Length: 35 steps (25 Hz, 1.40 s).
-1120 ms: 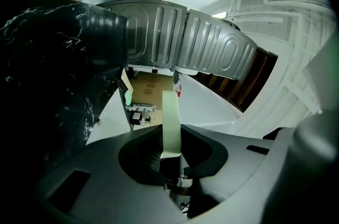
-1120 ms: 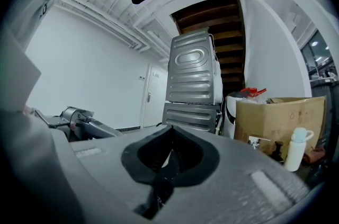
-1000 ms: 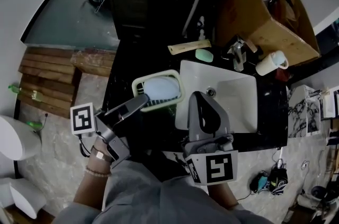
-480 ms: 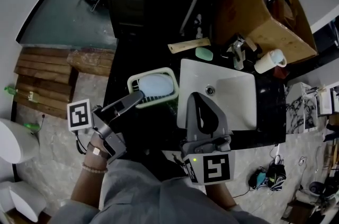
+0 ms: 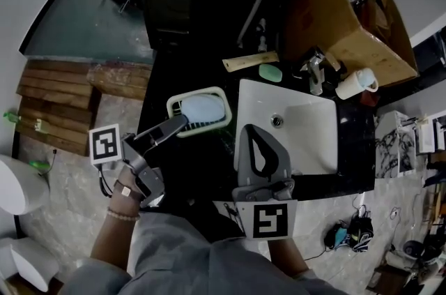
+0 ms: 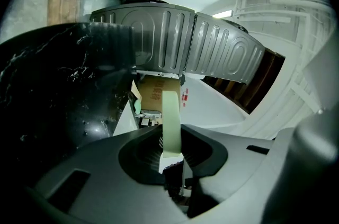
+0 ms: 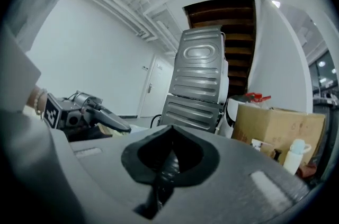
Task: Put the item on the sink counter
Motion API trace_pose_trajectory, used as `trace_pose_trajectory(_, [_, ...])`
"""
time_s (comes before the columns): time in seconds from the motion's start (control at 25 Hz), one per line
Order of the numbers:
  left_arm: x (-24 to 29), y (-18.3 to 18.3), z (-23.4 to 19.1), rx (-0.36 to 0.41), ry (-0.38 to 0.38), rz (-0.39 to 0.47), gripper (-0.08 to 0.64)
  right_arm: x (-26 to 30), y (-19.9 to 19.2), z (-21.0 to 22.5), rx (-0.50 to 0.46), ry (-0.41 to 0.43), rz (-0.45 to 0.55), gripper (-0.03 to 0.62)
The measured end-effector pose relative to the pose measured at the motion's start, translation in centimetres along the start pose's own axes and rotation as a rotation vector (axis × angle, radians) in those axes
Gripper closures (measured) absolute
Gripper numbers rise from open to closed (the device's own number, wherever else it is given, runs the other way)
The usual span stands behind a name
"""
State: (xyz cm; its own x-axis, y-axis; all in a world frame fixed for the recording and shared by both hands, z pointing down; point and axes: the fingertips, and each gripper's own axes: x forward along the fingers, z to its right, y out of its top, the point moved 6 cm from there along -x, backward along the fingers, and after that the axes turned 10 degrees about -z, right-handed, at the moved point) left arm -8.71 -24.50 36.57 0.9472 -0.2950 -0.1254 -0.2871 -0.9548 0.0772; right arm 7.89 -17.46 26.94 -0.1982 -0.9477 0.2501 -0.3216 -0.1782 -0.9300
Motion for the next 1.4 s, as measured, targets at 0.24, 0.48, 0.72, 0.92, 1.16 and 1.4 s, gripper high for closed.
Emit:
trace_pose_trajectory(0.24, [0.4, 1.0, -0.8, -0.009, 0.014, -0.005, 0.479, 1.7, -1.6, -2.9, -0.307, 0.014, -0.069, 0.530])
trace_pose_trajectory(0.48, [0.7, 1.8, -1.8, -0.018, 0.033, -0.007, 0.479, 3.8, -3.6, -5.4, -0.636, 0.048, -0.119, 0.471])
trace_pose_trajectory(0.72, [0.8, 2.6, -3.0, -0.030, 0.059, -0.006, 0.479, 6.0, -5.9, -6.8, -0.841, 0.068, -0.157, 0.452])
trace_pose_trajectory(0.92, [1.2, 3.6, -4.5, -0.040, 0.097, -0.014, 0.479, 7.9, -7.6, -7.5, -0.905, 0.096, -0.187, 0.453])
trace_pose_trajectory(1.16, [1.8, 4.7, -6.1, -0.064, 0.117, -0.022, 0.479, 9.8, -9.1, -7.7, -1.009, 0.076, -0.212, 0.453])
trace_pose_trajectory(1.4, [2.0, 5.5, -8.3, -0.091, 0.167, -0.028, 0.479, 11.3, -10.9, -8.2, -1.062, 0.109, -0.279, 0.462])
